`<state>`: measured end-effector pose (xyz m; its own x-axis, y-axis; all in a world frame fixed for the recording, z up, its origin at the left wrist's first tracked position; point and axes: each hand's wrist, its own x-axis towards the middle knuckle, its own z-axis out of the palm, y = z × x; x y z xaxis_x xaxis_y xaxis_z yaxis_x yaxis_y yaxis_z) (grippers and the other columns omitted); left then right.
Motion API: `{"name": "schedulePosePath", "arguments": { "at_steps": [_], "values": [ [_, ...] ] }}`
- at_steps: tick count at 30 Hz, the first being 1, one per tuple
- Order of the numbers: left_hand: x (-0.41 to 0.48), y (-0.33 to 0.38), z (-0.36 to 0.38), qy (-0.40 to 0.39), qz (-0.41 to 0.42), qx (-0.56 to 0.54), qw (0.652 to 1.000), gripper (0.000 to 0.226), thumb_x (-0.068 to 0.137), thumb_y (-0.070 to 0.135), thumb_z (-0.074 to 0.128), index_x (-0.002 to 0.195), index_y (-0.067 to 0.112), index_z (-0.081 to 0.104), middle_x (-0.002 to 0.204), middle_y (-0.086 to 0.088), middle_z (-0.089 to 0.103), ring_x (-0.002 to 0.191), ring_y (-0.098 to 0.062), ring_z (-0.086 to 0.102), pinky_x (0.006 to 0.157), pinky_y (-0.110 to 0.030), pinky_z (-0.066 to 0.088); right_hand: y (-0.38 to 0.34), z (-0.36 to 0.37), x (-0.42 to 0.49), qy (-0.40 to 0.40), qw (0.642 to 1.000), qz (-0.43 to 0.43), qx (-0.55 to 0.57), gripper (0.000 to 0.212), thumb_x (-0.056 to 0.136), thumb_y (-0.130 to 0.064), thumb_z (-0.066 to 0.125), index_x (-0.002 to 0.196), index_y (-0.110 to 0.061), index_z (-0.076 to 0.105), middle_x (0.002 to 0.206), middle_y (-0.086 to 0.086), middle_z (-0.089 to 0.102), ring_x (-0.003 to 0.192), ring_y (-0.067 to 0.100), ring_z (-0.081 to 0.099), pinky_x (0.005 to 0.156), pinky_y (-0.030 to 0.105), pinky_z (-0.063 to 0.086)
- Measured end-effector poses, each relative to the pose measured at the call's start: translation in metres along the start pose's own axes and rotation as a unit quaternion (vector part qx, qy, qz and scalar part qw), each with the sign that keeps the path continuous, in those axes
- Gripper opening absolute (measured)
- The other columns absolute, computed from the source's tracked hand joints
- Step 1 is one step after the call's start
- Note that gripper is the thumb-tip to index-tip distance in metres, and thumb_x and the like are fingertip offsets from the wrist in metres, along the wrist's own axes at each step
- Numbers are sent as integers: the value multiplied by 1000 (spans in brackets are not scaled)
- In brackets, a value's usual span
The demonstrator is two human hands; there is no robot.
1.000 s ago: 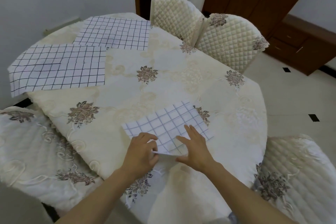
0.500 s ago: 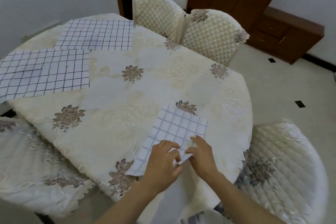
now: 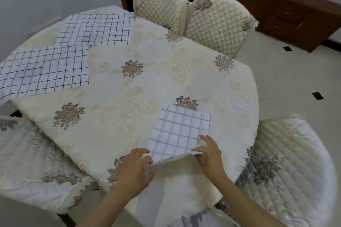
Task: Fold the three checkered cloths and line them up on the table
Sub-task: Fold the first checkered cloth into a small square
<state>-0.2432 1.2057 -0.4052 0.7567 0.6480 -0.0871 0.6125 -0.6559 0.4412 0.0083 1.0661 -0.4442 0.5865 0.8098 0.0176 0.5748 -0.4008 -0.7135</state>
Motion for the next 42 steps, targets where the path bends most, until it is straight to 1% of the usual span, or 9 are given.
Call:
{"name": "schedulePosePath", "arguments": {
  "at_steps": [5, 10, 16, 23, 26, 29, 32, 37, 42],
  "values": [
    [8, -2, -4, 33, 14, -16, 999, 31, 61, 15, 85, 70, 30, 59, 117, 6, 63, 113, -16, 50, 79, -34, 38, 18, -3, -1, -2, 1000, 2, -16, 41, 66, 4, 83, 85, -31, 75, 136, 7, 56, 132, 35, 45, 98, 57, 41],
    [17, 5, -12, 40, 36, -26, 998, 33, 60, 14, 86, 70, 29, 58, 117, 6, 63, 114, -16, 50, 78, -34, 39, 32, -12, -3, -30, 992, 29, -121, 43, 47, -15, 96, 80, -32, 75, 132, 15, 59, 122, 44, 52, 89, 58, 48],
    [24, 8, -19, 31, 50, -33, 998, 38, 57, 10, 87, 72, 29, 58, 116, 6, 63, 113, -13, 47, 79, -34, 38, 31, -12, -7, -27, 990, 83, -114, 24, 72, -8, 82, 83, -29, 77, 139, 14, 53, 133, 39, 43, 97, 57, 41],
    [44, 9, -33, 30, 38, -39, 998, 29, 68, 9, 83, 74, 30, 63, 119, 9, 62, 116, -14, 50, 84, -35, 38, 30, -9, -6, -18, 986, 132, -104, 28, 69, -4, 82, 82, -28, 76, 141, 8, 52, 136, 34, 39, 96, 51, 37],
    [63, 9, -40, 35, 38, -39, 998, 19, 74, 14, 77, 75, 28, 65, 119, 9, 62, 116, -16, 49, 83, -39, 39, 30, -7, -7, 23, 984, 149, -94, 3, 80, -19, 77, 80, -23, 76, 143, 6, 51, 138, 29, 37, 99, 49, 33],
    [88, 12, -49, 49, 48, -50, 996, 7, 79, 23, 71, 78, 27, 67, 120, 9, 61, 116, -17, 47, 85, -42, 41, 34, -3, -6, 38, 983, 156, -88, 11, 82, -27, 75, 74, -20, 76, 141, 6, 52, 136, 30, 39, 99, 49, 36],
    [115, 16, -54, 56, -3, -130, 990, 10, 78, 22, 79, 83, 21, 70, 123, 10, 60, 117, -15, 46, 95, -39, 39, 33, -3, -5, 61, 981, 160, -89, 20, 80, -29, 74, 64, -17, 72, 142, 15, 49, 135, 36, 39, 93, 49, 45],
    [153, 26, -51, 26, -145, -291, 946, 14, 76, 29, 83, 75, 22, 70, 128, 9, 56, 119, -9, 50, 102, -34, 39, 28, -1, -1, 67, 972, 211, -76, 19, 84, -26, 73, 69, -13, 72, 156, 15, 28, 146, 31, 18, 101, 44, 36],
    [143, 3, -15, -101, -234, -179, 950, 54, 56, 68, 78, 88, 27, 66, 145, 0, 48, 138, -20, 35, 108, -40, 34, 24, -4, 5, 56, 967, 238, -75, 19, 85, -27, 72, 69, -17, 72, 158, 11, 22, 148, 28, 13, 101, 43, 35]
  ]
}}
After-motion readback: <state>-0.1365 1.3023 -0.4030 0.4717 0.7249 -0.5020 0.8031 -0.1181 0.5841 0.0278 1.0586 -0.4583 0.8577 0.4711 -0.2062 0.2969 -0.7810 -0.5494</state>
